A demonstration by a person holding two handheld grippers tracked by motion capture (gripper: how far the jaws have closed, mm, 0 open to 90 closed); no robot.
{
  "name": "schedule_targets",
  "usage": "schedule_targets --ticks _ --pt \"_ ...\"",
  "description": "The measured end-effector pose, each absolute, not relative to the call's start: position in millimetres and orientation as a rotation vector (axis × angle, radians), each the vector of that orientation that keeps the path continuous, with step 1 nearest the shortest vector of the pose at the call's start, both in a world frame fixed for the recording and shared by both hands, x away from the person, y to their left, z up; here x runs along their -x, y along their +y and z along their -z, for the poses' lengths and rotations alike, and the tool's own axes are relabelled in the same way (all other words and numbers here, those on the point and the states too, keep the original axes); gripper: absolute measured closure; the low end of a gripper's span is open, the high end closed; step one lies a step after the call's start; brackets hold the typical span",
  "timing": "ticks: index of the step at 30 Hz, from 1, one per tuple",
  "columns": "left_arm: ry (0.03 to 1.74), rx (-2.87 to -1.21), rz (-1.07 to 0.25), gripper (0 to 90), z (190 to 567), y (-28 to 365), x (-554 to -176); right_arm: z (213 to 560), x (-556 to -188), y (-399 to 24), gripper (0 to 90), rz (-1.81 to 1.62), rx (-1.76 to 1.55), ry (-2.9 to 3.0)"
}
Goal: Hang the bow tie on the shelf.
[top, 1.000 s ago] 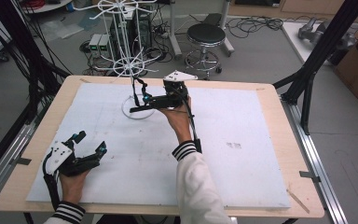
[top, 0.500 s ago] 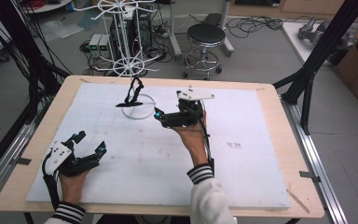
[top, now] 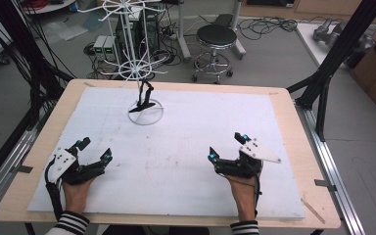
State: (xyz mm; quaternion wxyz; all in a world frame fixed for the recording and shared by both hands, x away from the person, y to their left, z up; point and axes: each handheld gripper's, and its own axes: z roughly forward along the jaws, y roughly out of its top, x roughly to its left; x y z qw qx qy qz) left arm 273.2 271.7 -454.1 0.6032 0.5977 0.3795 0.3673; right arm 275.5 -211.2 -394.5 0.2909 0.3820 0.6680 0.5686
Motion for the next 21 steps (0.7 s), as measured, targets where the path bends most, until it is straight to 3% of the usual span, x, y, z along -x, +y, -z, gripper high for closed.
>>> schedule_targets --ticks 9,21 --pt "0.886 -1.385 -0.865 12.5 454 271 -273 438 -266 -235 0.4 -1.498 -1.049 1.709" --pt "0.897 -1.388 -0.873 12.6 454 270 -273 449 -272 -235 0.5 -1.464 -1.043 1.698"
